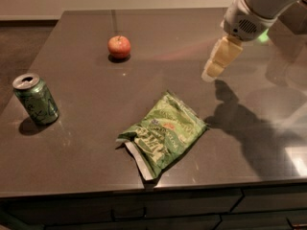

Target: Move apple near green can

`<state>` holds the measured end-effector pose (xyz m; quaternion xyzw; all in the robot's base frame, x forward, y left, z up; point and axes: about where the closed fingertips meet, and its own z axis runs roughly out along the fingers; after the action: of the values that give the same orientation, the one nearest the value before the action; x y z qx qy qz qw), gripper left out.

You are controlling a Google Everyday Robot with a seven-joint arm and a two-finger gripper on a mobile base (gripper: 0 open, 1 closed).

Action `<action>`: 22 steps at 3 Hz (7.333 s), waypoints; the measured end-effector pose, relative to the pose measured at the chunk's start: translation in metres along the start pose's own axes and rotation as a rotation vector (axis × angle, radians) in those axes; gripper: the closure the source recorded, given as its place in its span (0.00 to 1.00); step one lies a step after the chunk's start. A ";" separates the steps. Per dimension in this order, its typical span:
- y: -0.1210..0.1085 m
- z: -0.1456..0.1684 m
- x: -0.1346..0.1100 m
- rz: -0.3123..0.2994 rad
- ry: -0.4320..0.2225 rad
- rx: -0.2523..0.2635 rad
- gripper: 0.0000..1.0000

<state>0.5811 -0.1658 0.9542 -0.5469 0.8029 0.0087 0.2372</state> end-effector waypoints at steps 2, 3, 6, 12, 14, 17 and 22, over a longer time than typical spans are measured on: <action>-0.038 0.056 -0.073 0.014 -0.101 -0.014 0.00; -0.051 0.083 -0.104 0.028 -0.110 -0.020 0.00; -0.062 0.156 -0.178 0.108 -0.169 -0.078 0.00; -0.043 0.222 -0.263 0.101 -0.295 -0.115 0.16; -0.040 0.219 -0.263 0.046 -0.296 -0.124 0.62; 0.019 0.147 -0.243 -0.185 -0.376 -0.163 1.00; 0.180 0.117 -0.262 -0.561 -0.467 -0.336 1.00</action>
Offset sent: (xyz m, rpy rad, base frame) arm 0.1211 0.1059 -0.0160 0.1323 -0.0488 0.0211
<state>0.5419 0.1672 0.9083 -0.7594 0.5344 0.1987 0.3135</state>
